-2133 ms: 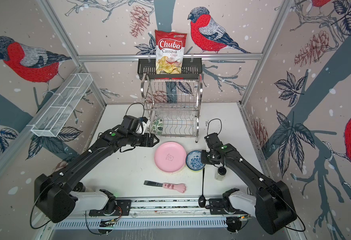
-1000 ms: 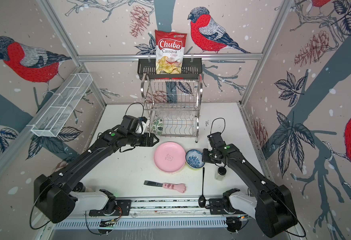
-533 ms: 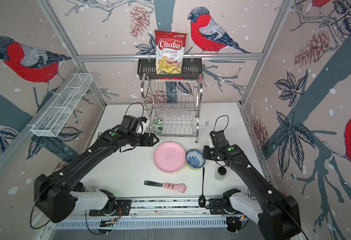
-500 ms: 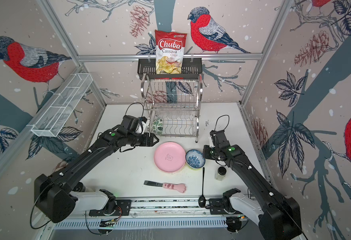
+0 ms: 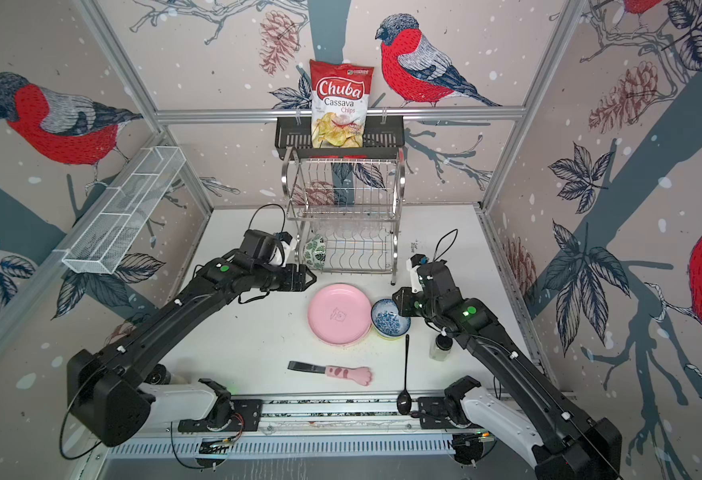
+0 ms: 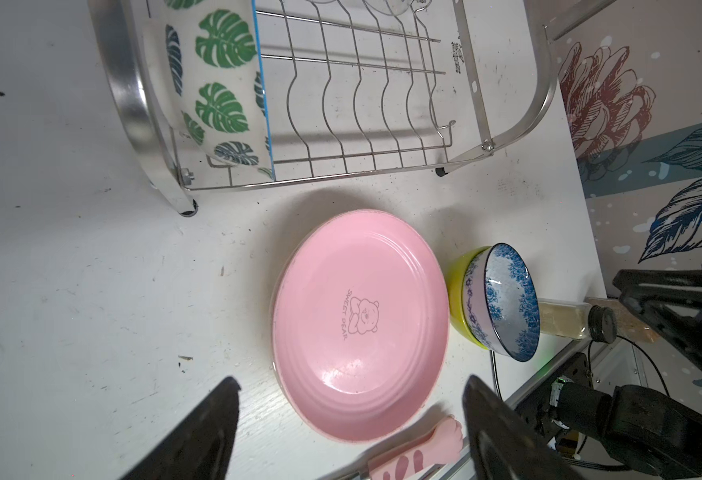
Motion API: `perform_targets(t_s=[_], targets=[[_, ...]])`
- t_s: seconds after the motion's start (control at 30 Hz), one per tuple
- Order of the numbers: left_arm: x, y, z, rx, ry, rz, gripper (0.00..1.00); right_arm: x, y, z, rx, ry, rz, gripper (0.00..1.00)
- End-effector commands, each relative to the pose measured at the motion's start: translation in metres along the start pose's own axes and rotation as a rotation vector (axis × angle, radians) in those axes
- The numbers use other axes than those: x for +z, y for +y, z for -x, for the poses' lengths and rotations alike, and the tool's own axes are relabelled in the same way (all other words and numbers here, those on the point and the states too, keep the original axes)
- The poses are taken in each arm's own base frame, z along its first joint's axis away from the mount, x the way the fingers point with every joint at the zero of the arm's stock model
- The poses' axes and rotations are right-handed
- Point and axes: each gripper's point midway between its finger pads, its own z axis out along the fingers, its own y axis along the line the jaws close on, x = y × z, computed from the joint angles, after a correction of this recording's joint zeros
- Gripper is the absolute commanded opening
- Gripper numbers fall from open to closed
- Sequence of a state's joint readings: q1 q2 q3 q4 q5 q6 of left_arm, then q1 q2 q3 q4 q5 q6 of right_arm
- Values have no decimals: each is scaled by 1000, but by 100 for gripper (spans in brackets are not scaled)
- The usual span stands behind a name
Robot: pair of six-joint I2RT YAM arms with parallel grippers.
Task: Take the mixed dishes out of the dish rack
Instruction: 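Raise the right gripper and reach it into the rack toward the green-leaf bowl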
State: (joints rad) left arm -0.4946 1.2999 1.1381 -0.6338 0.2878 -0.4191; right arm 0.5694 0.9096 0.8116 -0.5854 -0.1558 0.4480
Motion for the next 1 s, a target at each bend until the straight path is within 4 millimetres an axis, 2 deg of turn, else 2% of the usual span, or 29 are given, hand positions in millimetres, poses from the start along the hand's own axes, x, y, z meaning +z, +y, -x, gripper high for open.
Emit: perform_targets(t_s=[0.0, 0.23, 0.5, 0.77, 0.97], targets=[[-4, -2, 9, 12, -41, -8, 84, -5, 16, 19, -26, -90, 23, 27], [-6, -1, 10, 10, -45, -11, 84, -1, 52, 35, -71, -160, 116, 28], [-5, 2, 10, 4, -47, 2, 84, 22, 87, 40, -143, -171, 139, 29], [-2, 6, 13, -2, -44, 9, 84, 45, 122, 50, -217, -188, 173, 41], [-2, 16, 16, -11, -54, 40, 84, 71, 140, 47, -268, -157, 203, 44]])
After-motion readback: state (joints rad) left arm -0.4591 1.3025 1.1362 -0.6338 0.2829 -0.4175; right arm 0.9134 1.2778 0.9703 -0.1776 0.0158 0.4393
